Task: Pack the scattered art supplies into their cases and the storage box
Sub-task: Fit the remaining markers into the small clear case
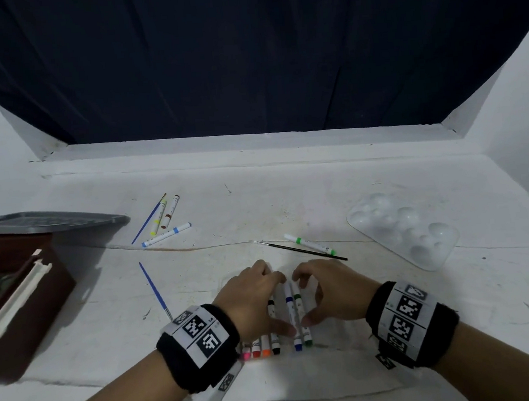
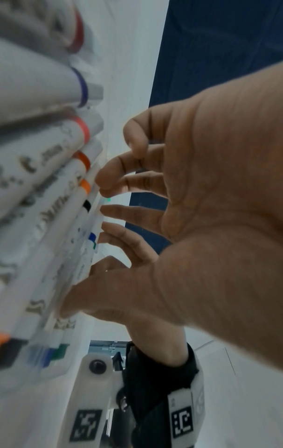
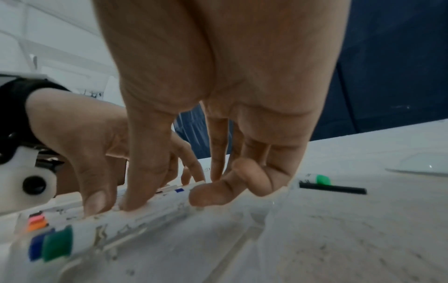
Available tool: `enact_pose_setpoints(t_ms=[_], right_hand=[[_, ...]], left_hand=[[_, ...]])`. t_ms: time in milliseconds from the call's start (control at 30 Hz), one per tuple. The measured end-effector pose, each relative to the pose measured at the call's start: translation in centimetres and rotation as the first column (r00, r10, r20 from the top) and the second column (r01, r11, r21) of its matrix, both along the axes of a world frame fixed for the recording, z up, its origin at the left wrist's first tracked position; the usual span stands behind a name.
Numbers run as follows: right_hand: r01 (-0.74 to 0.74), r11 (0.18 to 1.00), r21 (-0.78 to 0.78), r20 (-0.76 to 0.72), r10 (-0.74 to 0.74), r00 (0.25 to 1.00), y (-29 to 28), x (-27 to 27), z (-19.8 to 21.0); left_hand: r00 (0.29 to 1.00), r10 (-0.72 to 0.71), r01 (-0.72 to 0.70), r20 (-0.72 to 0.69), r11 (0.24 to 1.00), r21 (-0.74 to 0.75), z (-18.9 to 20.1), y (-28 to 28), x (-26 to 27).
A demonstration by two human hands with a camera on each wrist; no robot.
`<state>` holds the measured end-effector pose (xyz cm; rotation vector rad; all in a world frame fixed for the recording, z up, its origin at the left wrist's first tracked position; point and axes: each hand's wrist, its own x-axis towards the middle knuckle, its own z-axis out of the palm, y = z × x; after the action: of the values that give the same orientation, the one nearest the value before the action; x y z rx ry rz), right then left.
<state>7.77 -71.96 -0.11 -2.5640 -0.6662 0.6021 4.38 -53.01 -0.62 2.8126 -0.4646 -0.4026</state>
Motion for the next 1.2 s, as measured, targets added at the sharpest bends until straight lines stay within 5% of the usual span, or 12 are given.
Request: enact_pose_setpoints(t_ms=[567, 700, 900, 1200], right_hand=[[-0.084, 0.955, -0.284, 0.193, 0.142, 0.971, 2.2, 0.3, 1.0], [-0.061, 0.978, -0.200, 0.109, 0.085, 0.990, 1.7, 1.3, 0.9], [0.136, 0.987, 0.084, 0.288, -0.155, 0.945, 1.0, 4.4, 0.9], [0.186, 0.926, -0.328, 0.289, -0.089, 0.953, 1.8, 9.0, -0.1]], left_hand=[[0.999, -0.039, 0.037, 0.008, 0.989, 0.144, 0.8, -0.8, 1.0], [0.998, -0.030, 0.031, 0.047, 0.999, -0.019, 0.8, 0.9, -0.2], [0.949, 0.264, -0.205, 0.173, 0.932, -0.298, 0.9, 9.4, -2.3], [0.864, 0.449, -0.401, 0.228, 0.887, -0.229, 0.2, 17.2, 1.9]])
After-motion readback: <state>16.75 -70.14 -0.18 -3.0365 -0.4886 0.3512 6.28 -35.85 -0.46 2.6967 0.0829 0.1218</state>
